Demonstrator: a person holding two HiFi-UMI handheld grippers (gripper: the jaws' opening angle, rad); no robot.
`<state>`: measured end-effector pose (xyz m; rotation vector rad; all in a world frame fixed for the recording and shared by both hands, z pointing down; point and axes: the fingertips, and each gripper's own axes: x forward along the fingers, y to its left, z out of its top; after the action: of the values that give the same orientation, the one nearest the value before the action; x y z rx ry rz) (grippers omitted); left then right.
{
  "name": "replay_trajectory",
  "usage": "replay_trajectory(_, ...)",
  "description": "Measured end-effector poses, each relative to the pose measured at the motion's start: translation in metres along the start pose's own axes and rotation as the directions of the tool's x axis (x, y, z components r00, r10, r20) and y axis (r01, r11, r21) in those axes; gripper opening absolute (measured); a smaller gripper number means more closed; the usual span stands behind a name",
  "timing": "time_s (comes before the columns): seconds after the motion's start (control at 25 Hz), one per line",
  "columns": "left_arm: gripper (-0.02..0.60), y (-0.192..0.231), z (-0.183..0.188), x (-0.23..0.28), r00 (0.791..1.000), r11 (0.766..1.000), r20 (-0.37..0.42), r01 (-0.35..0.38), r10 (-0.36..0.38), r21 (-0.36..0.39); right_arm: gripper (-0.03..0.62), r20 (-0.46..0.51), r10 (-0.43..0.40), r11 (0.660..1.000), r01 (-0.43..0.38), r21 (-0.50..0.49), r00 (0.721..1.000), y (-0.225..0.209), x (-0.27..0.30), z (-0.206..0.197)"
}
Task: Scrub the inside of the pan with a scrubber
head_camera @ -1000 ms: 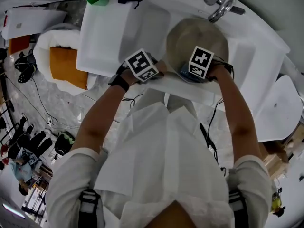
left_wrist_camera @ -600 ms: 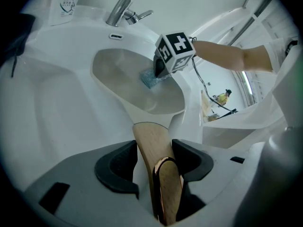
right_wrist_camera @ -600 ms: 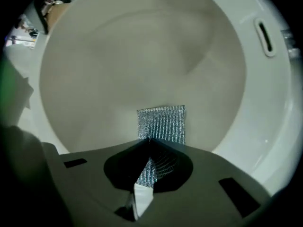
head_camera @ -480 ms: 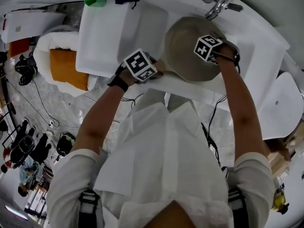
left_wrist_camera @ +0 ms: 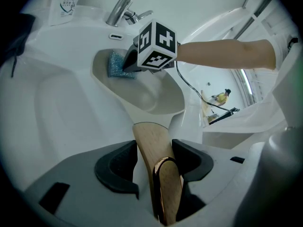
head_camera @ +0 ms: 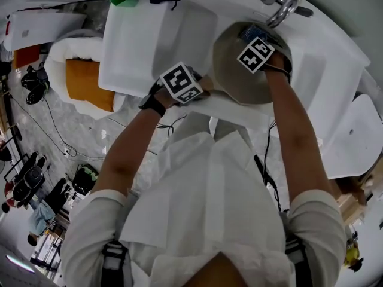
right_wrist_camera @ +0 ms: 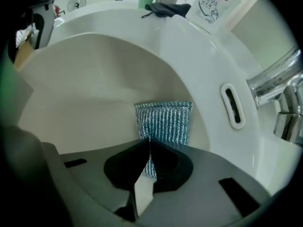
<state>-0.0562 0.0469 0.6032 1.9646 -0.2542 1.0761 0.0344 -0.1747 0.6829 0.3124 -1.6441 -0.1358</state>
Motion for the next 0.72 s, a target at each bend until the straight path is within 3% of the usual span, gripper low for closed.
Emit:
replay_trajectory(0.2,0.239,0.0,-0.001,0.0,1.0,1.0,-0.005,0.002,-0.002,0.0,0.017,0.143,0.079,0.997,-0.081,0.012,0.987,0.027,-0.012,0.04)
replay_trajectory(0.36,0.241,0.0,-0.001,0.0,1.0,1.0,-0.006,0.007,-0.007,-0.001,0.017,0.22,0.215,0.976,-0.22,-0.001,0.952,0.061,-0.025,0.058)
replay_trajectory(0.56,0.242,0.0,-0.001,0.0,1.0,1.0,-0.013,0.014,-0.014,-0.001,0.017,0.252,0.425,0.901,-0.433,-0.026,0.869,0.113,-0.049,0.053)
replay_trajectory(0.72,0.247,-0.001,-0.002,0.002,0.999,0.999,-0.031,0.038,-0.038,-0.002,0.017,0.229,0.575,0.795,-0.602,0.071,0.785,0.152,-0.066,0.025)
